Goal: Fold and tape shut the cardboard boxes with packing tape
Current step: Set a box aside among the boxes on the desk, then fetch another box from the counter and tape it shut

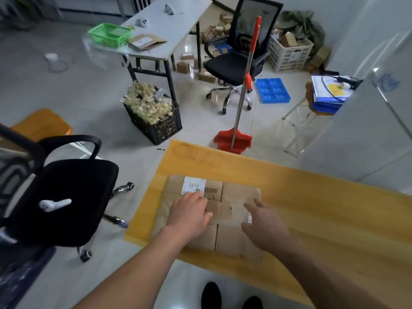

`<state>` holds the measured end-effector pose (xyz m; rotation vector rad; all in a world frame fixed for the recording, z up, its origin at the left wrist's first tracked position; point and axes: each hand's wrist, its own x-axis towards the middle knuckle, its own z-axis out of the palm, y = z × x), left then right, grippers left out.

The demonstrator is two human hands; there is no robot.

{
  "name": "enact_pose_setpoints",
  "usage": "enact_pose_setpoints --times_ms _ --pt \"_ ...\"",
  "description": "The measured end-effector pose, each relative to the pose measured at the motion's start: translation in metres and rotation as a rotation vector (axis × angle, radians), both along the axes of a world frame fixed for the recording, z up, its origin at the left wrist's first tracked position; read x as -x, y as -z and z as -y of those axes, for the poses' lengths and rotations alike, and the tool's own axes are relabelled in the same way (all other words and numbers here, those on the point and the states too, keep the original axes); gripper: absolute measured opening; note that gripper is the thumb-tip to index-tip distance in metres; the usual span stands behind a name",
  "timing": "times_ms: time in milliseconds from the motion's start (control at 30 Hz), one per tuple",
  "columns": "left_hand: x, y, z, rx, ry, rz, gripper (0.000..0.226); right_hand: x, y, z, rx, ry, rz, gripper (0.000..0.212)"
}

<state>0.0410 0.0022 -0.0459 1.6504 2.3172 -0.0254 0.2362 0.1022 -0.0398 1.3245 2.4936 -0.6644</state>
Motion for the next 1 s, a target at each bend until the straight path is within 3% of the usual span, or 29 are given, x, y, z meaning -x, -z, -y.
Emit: enact_pose_setpoints --times_ms 133,333,600,867,1000 --pt "0.010 0.018 -0.002 0.065 -0.005 0.021 0.054 0.002 0.019 0.005 0.053 0.005 0.028 0.061" --pt "0.019 0.057 0.012 0.342 -0.115 0.139 0.100 -0.005 0.043 0.013 0.070 -0.089 0.057 0.053" --pt "0.014 0.071 0.023 0.441 -0.064 0.117 0.142 -0.019 0.062 0.017 0.075 -0.162 0.122 0.096" --pt "0.020 0.073 0.035 0.332 -0.035 0.064 0.127 -0.031 0.072 0.015 0.027 -0.258 0.107 0.095" --pt "0.015 0.056 0.032 0.277 -0.068 0.146 0.091 -0.043 0.064 0.000 0.030 -0.317 0.014 0.055"
